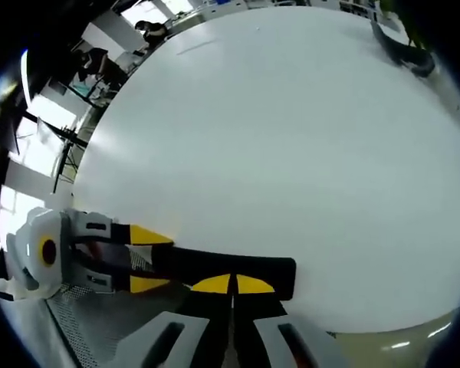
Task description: Press the specified remote control buttons in sequence, fully releasing each button before pressing the next.
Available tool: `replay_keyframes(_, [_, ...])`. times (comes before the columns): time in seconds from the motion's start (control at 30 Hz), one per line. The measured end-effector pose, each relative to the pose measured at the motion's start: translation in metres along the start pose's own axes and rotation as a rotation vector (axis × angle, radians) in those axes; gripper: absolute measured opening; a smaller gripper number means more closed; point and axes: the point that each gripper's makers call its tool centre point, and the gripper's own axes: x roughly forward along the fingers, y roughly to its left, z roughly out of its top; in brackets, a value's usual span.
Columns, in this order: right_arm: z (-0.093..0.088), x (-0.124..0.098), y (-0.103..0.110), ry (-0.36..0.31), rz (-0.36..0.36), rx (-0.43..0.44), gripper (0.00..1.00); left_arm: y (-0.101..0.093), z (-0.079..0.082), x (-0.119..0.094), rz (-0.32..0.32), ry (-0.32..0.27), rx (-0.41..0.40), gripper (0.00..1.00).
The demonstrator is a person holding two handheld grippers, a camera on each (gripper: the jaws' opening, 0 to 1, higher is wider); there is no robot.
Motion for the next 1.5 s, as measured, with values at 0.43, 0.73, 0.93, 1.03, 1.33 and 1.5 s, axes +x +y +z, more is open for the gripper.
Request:
replay_keyframes(0.43, [0.002, 0.001, -0.002, -0.015, 0.017, 0.045, 0.00, 0.000, 0.000, 0.000, 0.001, 0.000, 0.006, 0.25])
replay_keyframes(0.73, [0.002, 0.001, -0.002, -0.020, 0.006, 0.040, 0.00, 0.001, 0.000, 0.000, 0.003, 0.000, 0.003, 0.25])
replay_keyframes(0.93, [0.002, 0.000, 0.000, -0.010, 0.014, 0.046, 0.00, 0.000, 0.000, 0.000, 0.001, 0.002, 0.000, 0.25])
replay_keyframes(1.03, [0.002, -0.001, 0.002, -0.014, 0.015, 0.030, 0.00, 0.000, 0.000, 0.000, 0.001, 0.005, 0.004, 0.24])
replay_keyframes(1.33, [0.002, 0.000, 0.013, -0.022, 0.047, -0.026, 0.00, -0.007, 0.002, 0.001, -0.026, 0.001, 0.001, 0.24])
replay_keyframes(1.5, [0.004, 0.001, 0.020, -0.034, 0.090, -0.032, 0.00, -0.008, 0.001, 0.001, -0.025, 0.003, 0.013, 0.24])
